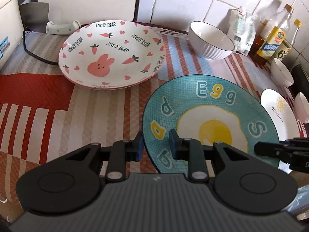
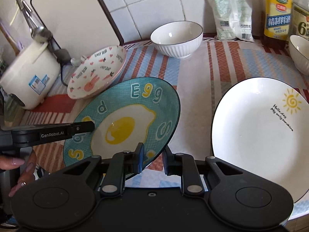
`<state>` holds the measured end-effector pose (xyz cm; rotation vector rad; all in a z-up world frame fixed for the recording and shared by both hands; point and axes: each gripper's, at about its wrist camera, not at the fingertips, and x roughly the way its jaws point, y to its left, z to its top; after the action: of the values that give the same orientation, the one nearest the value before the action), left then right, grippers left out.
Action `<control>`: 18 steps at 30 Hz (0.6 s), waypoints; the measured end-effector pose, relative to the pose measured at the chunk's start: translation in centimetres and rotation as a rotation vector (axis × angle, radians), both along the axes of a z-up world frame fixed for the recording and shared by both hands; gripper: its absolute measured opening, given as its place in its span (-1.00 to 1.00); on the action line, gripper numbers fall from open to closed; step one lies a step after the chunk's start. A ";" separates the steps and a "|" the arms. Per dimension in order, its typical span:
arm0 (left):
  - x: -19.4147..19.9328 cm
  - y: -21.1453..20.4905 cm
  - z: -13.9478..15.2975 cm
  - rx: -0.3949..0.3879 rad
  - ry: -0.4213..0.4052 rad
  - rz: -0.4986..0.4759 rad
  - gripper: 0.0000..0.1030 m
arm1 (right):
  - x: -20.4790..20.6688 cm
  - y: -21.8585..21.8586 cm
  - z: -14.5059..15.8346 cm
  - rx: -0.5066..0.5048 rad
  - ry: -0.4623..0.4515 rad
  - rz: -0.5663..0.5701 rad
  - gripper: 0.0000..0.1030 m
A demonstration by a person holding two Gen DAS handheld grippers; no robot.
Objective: Organize plates and bowls
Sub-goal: 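Lift the teal egg plate and carry it over the white sun plate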
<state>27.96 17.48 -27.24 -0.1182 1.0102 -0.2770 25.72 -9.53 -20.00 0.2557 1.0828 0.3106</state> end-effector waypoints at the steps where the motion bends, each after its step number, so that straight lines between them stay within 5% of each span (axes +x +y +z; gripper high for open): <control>1: -0.1 -0.1 0.3 0.001 -0.003 -0.008 -0.52 | -0.1 0.0 0.3 -0.006 -0.003 0.001 -0.53; 18: -1.3 -5.2 7.8 -0.006 -0.050 -0.119 -0.51 | -4.0 -4.3 8.0 0.026 0.026 -0.085 -0.49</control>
<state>26.68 12.30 -19.48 -0.0565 0.9684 -0.3898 21.70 -13.87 -11.97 0.3290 1.0910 0.2466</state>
